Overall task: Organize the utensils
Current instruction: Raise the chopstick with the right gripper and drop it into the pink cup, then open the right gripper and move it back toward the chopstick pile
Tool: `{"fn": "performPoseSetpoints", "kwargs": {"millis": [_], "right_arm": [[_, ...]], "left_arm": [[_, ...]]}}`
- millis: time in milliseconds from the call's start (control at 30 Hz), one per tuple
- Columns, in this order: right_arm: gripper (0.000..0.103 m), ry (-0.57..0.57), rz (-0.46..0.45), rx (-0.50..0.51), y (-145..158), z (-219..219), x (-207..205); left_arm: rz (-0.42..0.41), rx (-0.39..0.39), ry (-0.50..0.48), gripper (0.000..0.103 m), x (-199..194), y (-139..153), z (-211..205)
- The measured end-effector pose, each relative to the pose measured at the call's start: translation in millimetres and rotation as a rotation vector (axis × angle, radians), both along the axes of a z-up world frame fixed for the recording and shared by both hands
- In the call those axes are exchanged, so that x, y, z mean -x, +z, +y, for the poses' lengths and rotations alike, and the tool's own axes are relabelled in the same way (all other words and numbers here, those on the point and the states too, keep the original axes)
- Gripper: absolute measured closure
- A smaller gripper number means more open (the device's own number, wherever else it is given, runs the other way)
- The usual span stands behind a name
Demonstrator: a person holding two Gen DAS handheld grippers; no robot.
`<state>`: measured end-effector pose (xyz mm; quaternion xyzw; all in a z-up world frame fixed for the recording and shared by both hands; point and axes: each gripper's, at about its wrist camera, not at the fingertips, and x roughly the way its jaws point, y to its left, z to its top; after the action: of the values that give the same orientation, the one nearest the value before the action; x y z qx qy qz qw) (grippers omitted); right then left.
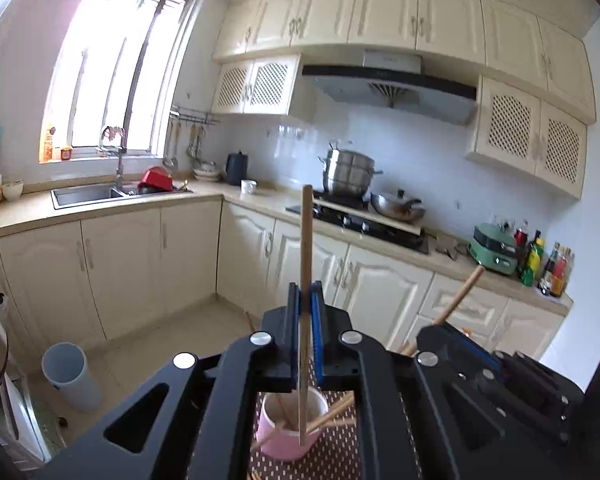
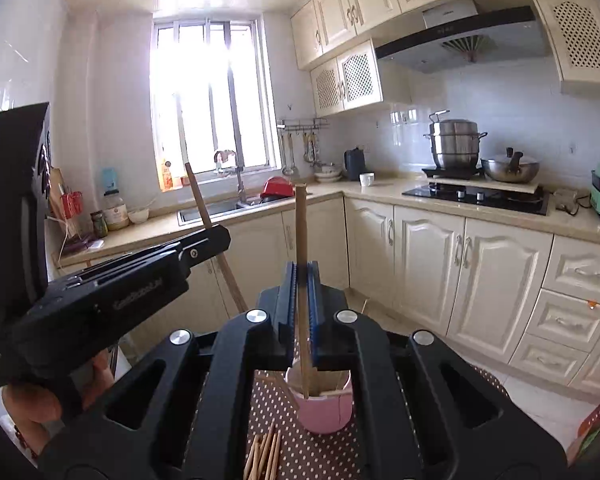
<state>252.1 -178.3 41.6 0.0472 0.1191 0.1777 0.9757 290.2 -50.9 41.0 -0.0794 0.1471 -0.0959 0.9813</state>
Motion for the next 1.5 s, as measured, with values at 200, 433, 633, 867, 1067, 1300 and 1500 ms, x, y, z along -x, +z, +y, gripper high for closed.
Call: {"fn": "performPoseSetpoints", "kwargs": {"millis": [200, 433, 633, 867, 1067, 1300, 1500], "right_arm": [[0.098, -0.003, -0.005, 0.015, -3.8, 2.9, -12.0], [0.098, 0.007, 0.046, 0.036, -23.3, 7.0, -22.1], [0.097, 0.005, 0.087, 0.048, -34.6, 8.3, -28.1], [0.097, -0.001, 0.137, 0.049, -46.5, 6.4, -34.8], [0.096, -0.020, 0.144, 0.052, -47.5, 5.4, -32.5], [0.092, -0.043, 0.143, 0.053, -45.3, 1.6, -19.0], [0.056, -0.080, 0.096, 0.068, -40.9, 0.6, 6.0]], "left_arm": [[-0.028, 0.022, 0.018, 0.097, -16.2, -6.6, -1.6], [0.005, -0.037, 0.016, 0.097, -29.2, -38.6, -9.6], [0.079, -0.074, 0.010, 0.097, -41.1, -58.4, -9.8], [0.111, -0.114, -0.012, 0.096, -40.2, -63.4, -7.8], [0.096, -0.160, -0.002, 0.069, -29.8, -61.8, -7.2], [0.100, -0.170, 0.036, 0.052, -14.2, -54.6, 3.5], [0.050, -0.186, 0.077, 0.038, 13.4, -45.8, 12.1]]}}
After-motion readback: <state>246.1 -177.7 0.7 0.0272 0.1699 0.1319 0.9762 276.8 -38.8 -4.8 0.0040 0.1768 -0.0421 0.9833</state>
